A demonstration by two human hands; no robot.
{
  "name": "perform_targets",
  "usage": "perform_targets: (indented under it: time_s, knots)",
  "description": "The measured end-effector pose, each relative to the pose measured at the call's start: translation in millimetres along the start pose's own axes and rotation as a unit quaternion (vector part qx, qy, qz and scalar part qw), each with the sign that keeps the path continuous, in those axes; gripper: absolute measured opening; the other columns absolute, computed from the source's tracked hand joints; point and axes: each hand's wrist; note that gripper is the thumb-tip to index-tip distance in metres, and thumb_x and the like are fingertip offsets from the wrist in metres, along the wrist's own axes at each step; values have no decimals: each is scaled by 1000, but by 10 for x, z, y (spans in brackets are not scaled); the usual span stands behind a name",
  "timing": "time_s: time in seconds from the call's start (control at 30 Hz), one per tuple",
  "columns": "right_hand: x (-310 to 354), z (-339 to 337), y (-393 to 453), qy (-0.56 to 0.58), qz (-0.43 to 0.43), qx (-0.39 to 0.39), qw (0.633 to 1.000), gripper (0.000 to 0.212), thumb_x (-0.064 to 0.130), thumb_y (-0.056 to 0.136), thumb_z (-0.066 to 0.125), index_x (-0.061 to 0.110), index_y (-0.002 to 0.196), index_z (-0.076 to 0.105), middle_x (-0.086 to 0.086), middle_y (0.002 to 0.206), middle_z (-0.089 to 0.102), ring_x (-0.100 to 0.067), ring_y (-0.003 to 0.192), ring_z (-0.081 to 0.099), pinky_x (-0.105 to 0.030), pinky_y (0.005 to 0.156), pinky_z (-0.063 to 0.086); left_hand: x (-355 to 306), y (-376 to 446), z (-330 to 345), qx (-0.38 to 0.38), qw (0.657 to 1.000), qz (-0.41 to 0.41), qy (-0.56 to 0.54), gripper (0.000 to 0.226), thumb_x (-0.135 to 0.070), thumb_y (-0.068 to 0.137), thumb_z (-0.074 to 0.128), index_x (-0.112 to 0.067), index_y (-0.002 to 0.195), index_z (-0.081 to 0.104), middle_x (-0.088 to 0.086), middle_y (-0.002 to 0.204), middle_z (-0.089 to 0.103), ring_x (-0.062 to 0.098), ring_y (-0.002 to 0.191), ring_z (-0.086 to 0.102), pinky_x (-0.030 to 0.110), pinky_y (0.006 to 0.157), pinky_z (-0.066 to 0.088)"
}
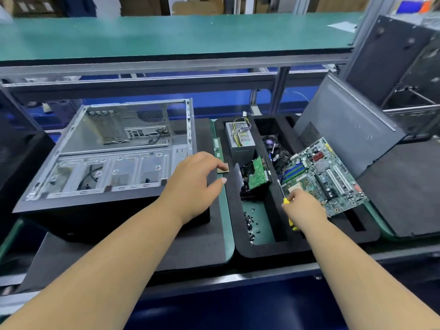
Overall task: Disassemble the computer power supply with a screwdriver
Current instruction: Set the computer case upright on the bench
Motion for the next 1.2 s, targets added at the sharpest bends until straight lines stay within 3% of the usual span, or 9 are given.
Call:
perform_targets:
  time_s: [0.1,0.27,0.47,0.63,0.77,0.9,1.07,1.2]
  knots:
    - [-64,91,77,-26,-3,14,1000,20,28,89,63,21,107,55,-2,87,60,-27,78,58,-32,65,40,5,39,48,2,1000,9,14,20,-23,91,65,-27,110,68,-17,106,54,-6,91,43,31,94,41]
    - [-122,189,132,-27,-11,30,999,20,27,89,65,20,103,54,-6,97,65,-27,81,61,-32,66,45,32,56,66,2,1000,-2,12,20,-23,92,64,-30,110,67,-14,109,57,6,108,50,33,98,42]
    - [-143,178,150,-36,-12,46,998,25,37,91,65,21,102,49,-2,94,60,-26,84,61,-34,67,44,20,65,60,1,1000,-4,6,19,-22,91,64,-33,107,66,-18,106,55,4,104,50,32,93,46]
    - [-120,119,170,-49,-13,56,997,28,41,91,63,19,103,50,2,87,56,-19,73,58,-33,61,44,7,33,33,1,1000,-8,0,19,-21,91,64,-30,108,68,-15,107,56,6,105,51,34,94,47]
    - [-44,11,189,-45,-15,79,996,37,42,90,64,13,110,51,-7,103,60,-26,85,60,-40,79,53,66,-45,-78,-14,999,-32,2,19,-24,92,64,-31,109,66,-13,108,57,7,104,50,31,96,44]
    - [321,-183,157,24,-60,35,997,46,45,94,58,15,128,51,-9,122,59,-28,101,58,-40,85,49,226,-163,-287,-34,998,-52,-1,20,-25,92,65,-32,111,66,-16,111,57,3,112,49,26,99,40]
    - [1197,-320,-90,165,-132,54,976,24,47,94,56,27,107,59,3,108,65,-20,94,59,-35,78,43,561,-310,-638,-79,992,-94,-22,23,-18,90,69,-30,110,66,-17,108,57,-9,103,50,4,88,33]
    - [1807,-269,-290,223,-157,103,956,24,48,94,57,28,108,61,2,104,66,-19,90,63,-34,73,46,871,-388,-949,-102,987,-120,-39,22,-18,90,69,-30,108,66,-12,107,60,-3,100,53,1,85,32]
Point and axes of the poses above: each hand's wrist, its own y-axis towards the middle knuckle, its own z-axis out of the palm, x = y × z
